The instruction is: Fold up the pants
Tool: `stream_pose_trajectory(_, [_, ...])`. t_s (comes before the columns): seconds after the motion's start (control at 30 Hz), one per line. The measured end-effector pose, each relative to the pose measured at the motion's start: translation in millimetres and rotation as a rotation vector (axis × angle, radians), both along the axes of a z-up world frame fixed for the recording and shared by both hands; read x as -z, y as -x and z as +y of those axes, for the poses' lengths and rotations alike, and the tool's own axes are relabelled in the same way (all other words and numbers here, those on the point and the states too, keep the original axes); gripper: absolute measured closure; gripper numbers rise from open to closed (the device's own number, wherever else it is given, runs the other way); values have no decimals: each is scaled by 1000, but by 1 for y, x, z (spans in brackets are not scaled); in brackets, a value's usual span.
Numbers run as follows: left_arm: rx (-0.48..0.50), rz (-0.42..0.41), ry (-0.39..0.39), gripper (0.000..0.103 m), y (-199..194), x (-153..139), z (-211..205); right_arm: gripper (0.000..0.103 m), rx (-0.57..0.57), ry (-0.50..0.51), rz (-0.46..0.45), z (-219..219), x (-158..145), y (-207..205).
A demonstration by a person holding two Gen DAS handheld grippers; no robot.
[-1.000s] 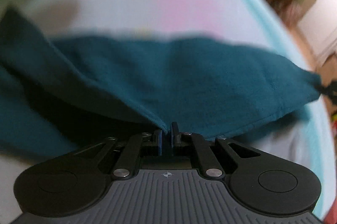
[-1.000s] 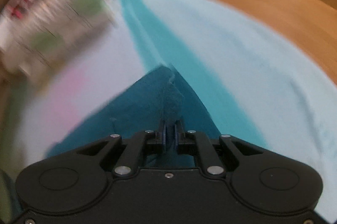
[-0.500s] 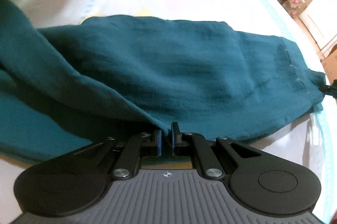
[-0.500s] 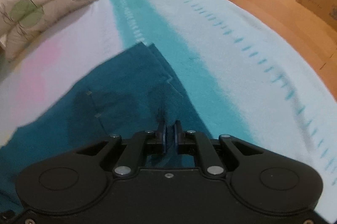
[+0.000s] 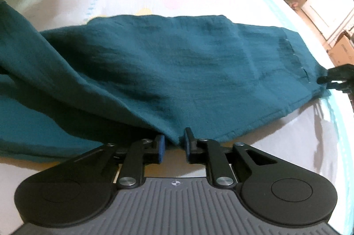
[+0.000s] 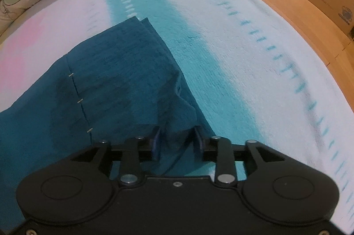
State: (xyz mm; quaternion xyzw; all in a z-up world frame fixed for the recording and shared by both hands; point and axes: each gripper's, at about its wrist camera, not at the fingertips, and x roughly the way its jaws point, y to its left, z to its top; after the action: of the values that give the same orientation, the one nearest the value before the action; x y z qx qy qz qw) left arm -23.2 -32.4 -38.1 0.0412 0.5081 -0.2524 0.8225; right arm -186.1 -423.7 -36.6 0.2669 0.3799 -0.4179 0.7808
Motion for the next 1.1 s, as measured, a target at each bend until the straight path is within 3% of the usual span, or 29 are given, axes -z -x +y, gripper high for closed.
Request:
stream_pose_trajectory(0.2, [23,23,17,84,3,1,1,57,-4,37,51,4,0,-12])
stream_pose_trajectory(0.33, [28,-27,-2,84,5,-5,11,58,18,62,49,4,-5,-13])
stream_pose_trajectory(0.5, [-47,-26,-35,84,-14,-9,39,58,74,104,25,-1,-18,-5])
stream_pose_trajectory(0.63, [-164,-61,-96,84,-36,-16,73,57,81,155,-35,1,-36,-9])
stream_pose_trajectory(0.73, [-283,-71,-146,84,-58,-18,104,57,9,177,-93,10,-51,-27])
stream_pose_trajectory(0.87, [-401,-82,-191,84,-91,-22,144,57,-174,164,-153,36,-67,-72])
stream_pose_trajectory(1.0, [-529,-76,-179,84,-126,-26,188,57,-408,139,-182,73,-82,-127])
stream_pose_trajectory(1.1, [-561,-45,-188,84,-153,-18,208,57,-606,105,-189,109,-92,-172])
